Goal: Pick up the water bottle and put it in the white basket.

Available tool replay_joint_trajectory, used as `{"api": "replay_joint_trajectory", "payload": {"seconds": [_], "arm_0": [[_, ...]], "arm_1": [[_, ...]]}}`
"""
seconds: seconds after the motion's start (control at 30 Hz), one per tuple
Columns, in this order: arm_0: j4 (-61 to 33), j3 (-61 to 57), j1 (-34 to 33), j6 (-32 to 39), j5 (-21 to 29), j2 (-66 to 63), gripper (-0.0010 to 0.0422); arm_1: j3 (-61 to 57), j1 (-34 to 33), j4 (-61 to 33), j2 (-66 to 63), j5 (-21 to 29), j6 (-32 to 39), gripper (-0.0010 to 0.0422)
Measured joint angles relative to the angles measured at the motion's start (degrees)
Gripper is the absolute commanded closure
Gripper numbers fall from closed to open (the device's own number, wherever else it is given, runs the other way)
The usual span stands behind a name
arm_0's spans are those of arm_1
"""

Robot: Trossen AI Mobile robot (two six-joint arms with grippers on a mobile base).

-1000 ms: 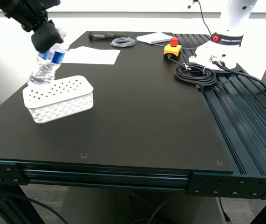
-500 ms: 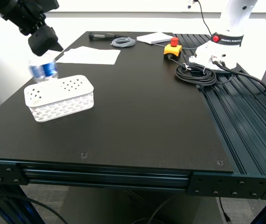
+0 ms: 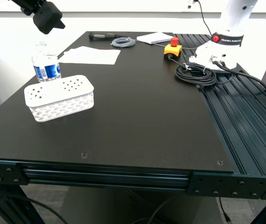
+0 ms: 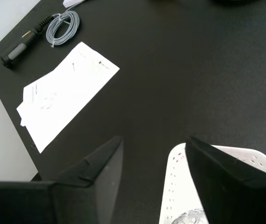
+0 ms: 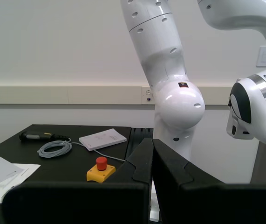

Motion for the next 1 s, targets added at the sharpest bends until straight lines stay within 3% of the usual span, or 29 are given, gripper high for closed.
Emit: {"api": "replay_joint_trajectory", "payload": {"seconds": [0.17,0.43,0.5,0.67,0.73,0.83,1.0], "arm_0": [[0.0,0.0,0.0,0.0,0.0,0.0,0.0412],[0.0,0.0,0.0,0.0,0.0,0.0,0.0412],[0.0,0.0,0.0,0.0,0.0,0.0,0.0412],[0.0,0.0,0.0,0.0,0.0,0.0,0.0412],[0.0,0.0,0.0,0.0,0.0,0.0,0.0412],[0.0,0.0,0.0,0.0,0.0,0.0,0.0412],[0.0,0.0,0.0,0.0,0.0,0.0,0.0412]], "arm_1": [[0.0,0.0,0.1,0.0,0.0,0.2,0.0267],[0.0,0.0,0.0,0.0,0.0,0.0,0.0159],[0.0,0.0,-0.6,0.0,0.7,0.0,0.0166],[0.0,0.0,-0.8,0.0,0.8,0.1,0.0253],[0.0,0.0,-0.8,0.0,0.8,0.1,0.0267],[0.0,0.0,-0.7,0.0,0.8,0.1,0.0261],[0.0,0.0,-0.8,0.0,0.8,-0.1,0.0209]]}}
